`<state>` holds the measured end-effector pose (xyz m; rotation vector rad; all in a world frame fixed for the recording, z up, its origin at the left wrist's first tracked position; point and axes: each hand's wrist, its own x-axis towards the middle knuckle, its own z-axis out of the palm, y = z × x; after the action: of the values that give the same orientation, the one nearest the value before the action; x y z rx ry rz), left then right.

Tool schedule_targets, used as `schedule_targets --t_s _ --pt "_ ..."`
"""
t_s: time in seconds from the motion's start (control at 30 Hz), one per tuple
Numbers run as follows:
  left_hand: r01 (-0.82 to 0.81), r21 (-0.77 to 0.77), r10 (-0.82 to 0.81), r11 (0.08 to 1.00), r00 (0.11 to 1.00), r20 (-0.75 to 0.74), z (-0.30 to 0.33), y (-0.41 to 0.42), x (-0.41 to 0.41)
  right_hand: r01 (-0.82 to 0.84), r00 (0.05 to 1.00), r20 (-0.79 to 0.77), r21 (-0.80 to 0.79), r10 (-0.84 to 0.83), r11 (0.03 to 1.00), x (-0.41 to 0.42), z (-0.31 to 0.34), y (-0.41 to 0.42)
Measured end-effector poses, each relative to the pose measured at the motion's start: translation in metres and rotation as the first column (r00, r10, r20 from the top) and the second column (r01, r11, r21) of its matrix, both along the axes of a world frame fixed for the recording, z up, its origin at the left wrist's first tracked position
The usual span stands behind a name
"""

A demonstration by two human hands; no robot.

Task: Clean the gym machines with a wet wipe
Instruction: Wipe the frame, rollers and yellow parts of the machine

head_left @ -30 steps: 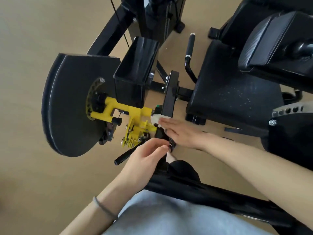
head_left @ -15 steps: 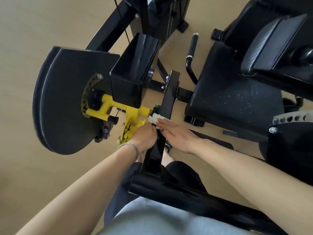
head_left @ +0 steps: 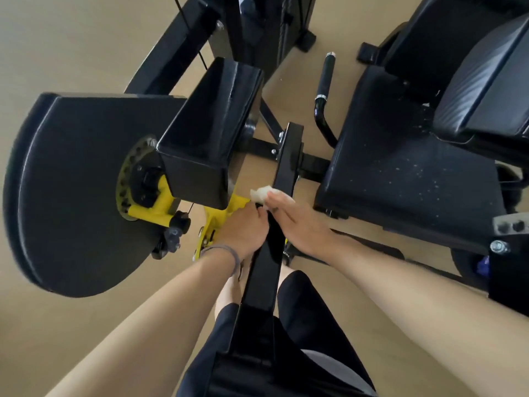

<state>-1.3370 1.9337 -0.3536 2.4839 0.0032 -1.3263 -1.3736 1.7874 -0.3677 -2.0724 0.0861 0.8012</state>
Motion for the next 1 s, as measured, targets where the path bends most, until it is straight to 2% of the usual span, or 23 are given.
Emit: schedule_targets --t_s 0.13,0.2,0.23,0.3,0.4,0.57,0.67,0.77,0.93,0.97,1.0 --pt "0.015 -0.042 -0.015 0.999 1.0 0.0 -0.003 -0.009 0.012 -0.036 0.999 -0.007 -0.046 0.036 0.998 0.022 -0.021 -0.009" --pt "0.091 -0.003 -0.091 0.996 0.995 -0.039 -0.004 -0.012 0.02 -0.044 0.998 0.033 -0.072 0.047 0.996 0.049 -0.044 -0.01" --pt "0.127 0.017 -0.126 0.992 0.991 -0.035 -0.006 -0.013 0.022 -0.021 1.0 -0.02 -0.092 0.019 0.996 0.062 -0.054 -0.012" --pt "0.198 0.055 -0.198 0.979 0.98 -0.002 -0.011 -0.012 0.023 -0.052 0.999 -0.02 -0.185 0.05 0.981 0.081 -0.078 -0.017" --pt "0.252 0.13 -0.261 0.959 0.963 0.062 -0.014 -0.016 0.018 -0.038 0.995 -0.096 -0.221 0.017 0.974 0.108 -0.103 -0.021" --pt "0.238 0.166 -0.254 0.957 0.964 0.082 -0.018 -0.019 0.014 -0.03 0.994 -0.107 -0.311 -0.004 0.95 0.141 -0.121 -0.029" --pt "0.215 0.169 -0.231 0.962 0.97 0.079 -0.021 -0.018 0.015 -0.004 0.991 -0.13 -0.292 -0.036 0.956 0.153 -0.132 -0.028" --pt "0.211 0.113 -0.215 0.971 0.976 0.029 -0.023 -0.019 0.015 0.087 0.989 -0.086 -0.308 -0.119 0.947 0.141 -0.133 -0.024" --pt "0.237 0.151 -0.24 0.96 0.971 0.008 -0.012 -0.024 0.021 -0.03 0.998 -0.054 -0.203 0.019 0.979 0.089 -0.076 -0.011" --pt "0.223 0.17 -0.222 0.96 0.975 -0.021 -0.008 -0.026 0.022 -0.049 0.999 -0.032 -0.208 0.043 0.977 0.085 -0.082 -0.012" --pt "0.233 0.156 -0.238 0.96 0.971 0.016 -0.009 -0.024 0.022 -0.072 0.997 -0.052 -0.218 0.063 0.973 0.087 -0.081 -0.014"
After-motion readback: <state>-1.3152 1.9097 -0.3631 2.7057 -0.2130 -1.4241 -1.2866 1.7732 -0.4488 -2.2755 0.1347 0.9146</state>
